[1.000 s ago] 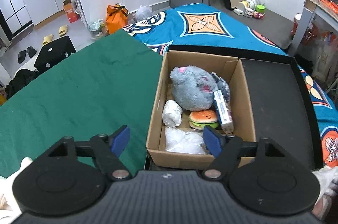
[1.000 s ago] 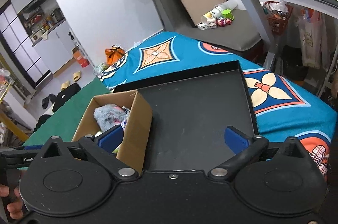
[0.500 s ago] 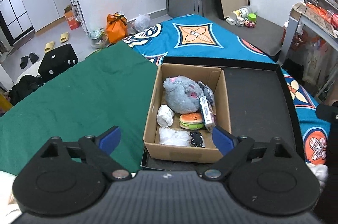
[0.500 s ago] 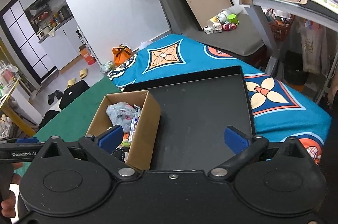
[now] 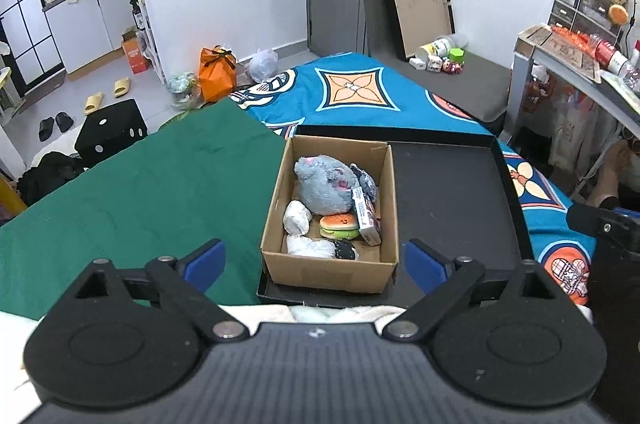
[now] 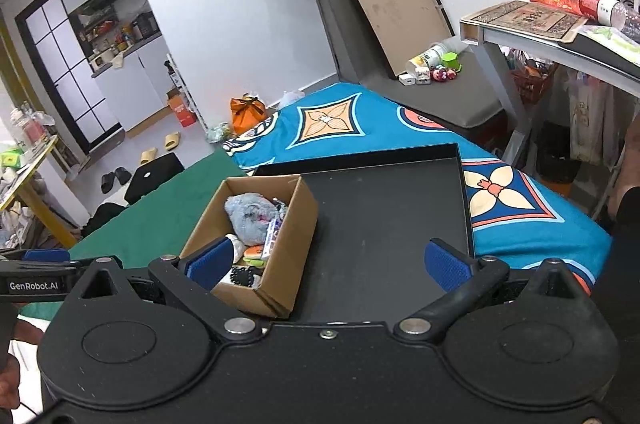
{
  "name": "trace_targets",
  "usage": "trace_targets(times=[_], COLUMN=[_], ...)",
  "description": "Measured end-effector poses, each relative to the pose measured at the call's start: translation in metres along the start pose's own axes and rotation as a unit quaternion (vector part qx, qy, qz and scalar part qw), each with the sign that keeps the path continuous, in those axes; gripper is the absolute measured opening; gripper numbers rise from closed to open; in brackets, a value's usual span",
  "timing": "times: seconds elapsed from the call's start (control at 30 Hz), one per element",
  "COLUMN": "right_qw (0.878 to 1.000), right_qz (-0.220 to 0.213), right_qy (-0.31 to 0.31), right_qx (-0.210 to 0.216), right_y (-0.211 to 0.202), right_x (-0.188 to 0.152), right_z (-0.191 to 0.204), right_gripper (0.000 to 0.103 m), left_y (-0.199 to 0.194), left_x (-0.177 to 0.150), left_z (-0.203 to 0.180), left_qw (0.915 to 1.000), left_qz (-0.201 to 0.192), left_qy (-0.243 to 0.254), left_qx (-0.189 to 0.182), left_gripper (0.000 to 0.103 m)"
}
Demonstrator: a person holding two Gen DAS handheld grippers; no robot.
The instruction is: Organize soft objects
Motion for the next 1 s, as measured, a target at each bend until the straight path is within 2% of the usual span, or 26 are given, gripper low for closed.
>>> trace_targets(times=[0.3,0.77,1.0], right_qw=[1.0,0.999,0.999], right_qz=[-0.002,-0.003,-0.006], right_qy=[-0.022,-0.041,-0.038], right_qx=[-0.002,-0.032,-0.03], right_y=[-0.028,-0.06,-0.069], right_x=[-0.009,-0.024,-0.027], right_z=[0.012,0.016,0.016], right_gripper=[0.103,0.103,0.103], left_y=[-0.033,-0.067,-0.078], left_x=[-0.013,-0.034,-0.04], left_z=[0.002,0.003,0.005], left_qw=[0.9997,0.9989,0.9985], left_qz=[-0.023,-0.044,-0.053], left_qy=[-0.003,0.004,0.008], left_qx=[-0.003,-0.013,-0.011], left_gripper=[0.098,0.101,0.102])
Point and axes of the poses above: each gripper's, at about its wrist camera, not at the fingertips, and y roughly the way its jaws point, z to its left, x to its top, the point moved 10 cm from there along y, roughly the way its jaws point, and after that the axes turned 13 degrees about -y, right-handed, at the moved point
